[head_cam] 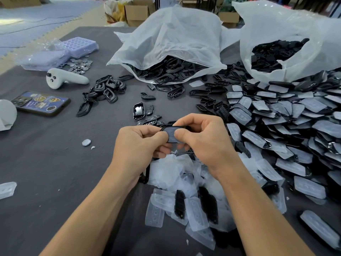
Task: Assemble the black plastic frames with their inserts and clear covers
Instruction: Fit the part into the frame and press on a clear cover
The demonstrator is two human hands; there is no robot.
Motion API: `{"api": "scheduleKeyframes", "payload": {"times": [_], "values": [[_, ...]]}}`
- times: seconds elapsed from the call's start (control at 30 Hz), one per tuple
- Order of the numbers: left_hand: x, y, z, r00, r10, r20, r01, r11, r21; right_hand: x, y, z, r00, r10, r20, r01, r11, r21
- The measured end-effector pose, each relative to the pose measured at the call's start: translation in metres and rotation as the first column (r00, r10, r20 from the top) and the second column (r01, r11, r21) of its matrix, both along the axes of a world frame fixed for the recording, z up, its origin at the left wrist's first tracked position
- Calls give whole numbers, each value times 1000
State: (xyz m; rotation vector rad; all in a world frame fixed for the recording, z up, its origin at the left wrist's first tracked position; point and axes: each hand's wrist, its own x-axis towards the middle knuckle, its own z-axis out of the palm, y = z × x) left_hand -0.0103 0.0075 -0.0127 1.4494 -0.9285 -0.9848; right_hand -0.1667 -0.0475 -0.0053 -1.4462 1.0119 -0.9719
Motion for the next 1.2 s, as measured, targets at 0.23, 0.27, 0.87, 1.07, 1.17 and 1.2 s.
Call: {"api": "scheduleKeyframes", "payload": {"times": [0.23,0.27,0.87,1.07,1.17,1.2], "values": [[0,-1,-3,996,82,-23,-82,997,-7,5,2,-2,997,-50,56,48,998,45],[0,-1,-3,998,69,-5,-69,998,-12,5,2,-2,997,-58,52,56,997,43],[-2,-3,-10,966,234,111,-218,967,-135,12,14,2,903,-350,-248,307,931,-197],[-3,-5,-10,982,186,-20,-187,980,-72,14,17,2,951,-283,-121,278,959,-54],[1,-6,-7,955,203,-215,-214,976,-27,9,12,6,977,-214,-10,214,977,-4],[4,-7,-6,941,227,-252,-241,970,-24,4,8,8,981,-185,65,183,982,41]]}}
